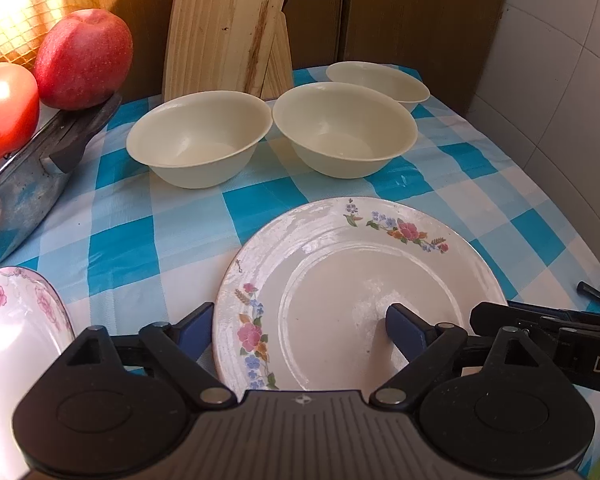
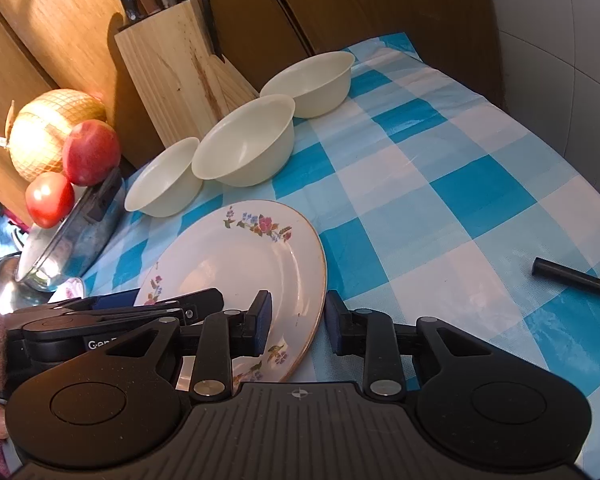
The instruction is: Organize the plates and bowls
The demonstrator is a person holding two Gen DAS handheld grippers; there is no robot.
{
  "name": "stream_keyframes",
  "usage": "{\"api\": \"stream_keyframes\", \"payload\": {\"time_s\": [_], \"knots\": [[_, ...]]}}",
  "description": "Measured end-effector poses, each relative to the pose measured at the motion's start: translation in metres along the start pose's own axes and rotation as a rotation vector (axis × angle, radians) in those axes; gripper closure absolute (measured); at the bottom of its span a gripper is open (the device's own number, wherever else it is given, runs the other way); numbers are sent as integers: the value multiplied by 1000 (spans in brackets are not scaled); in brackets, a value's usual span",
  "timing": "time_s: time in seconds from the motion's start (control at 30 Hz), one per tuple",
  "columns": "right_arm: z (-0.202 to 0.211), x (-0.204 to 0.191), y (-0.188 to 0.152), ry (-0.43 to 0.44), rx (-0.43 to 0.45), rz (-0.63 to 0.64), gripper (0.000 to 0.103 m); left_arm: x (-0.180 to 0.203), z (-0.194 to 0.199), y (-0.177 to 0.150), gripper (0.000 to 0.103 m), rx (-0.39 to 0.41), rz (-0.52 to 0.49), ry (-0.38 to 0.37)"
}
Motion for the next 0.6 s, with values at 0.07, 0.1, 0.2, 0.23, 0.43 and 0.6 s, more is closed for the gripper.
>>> {"api": "stream_keyframes", "payload": {"time_s": [0.07, 0.1, 0.2, 0.23, 0.43, 0.6], "knots": [[0, 1, 0, -1, 4, 3, 72, -1, 1, 0, 21, -2, 7, 5], [0, 1, 0, -6, 5, 8, 73, -1, 1, 0, 22, -2, 6, 6], [1, 0, 0, -10, 6, 15, 73, 1, 3, 1, 22, 7, -6, 16], [1, 0, -1, -13, 8, 20, 73, 2, 4, 1, 22, 11, -14, 22], [4, 0, -1, -18, 16, 27, 73, 5, 8, 1, 22, 26, -41, 38], [5, 2, -1, -27, 20, 33, 73, 7, 8, 0, 23, 23, -42, 32]]}}
Point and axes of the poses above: each gripper's, at about its wrist camera, not at the fingertips, and z roughly against the way its jaws point, x to its right, y to its top, the point moved 5 cm from there along -z, roughly the way its jaws point, and after that the axes turned 13 degrees about -z, right-handed, at the moved point
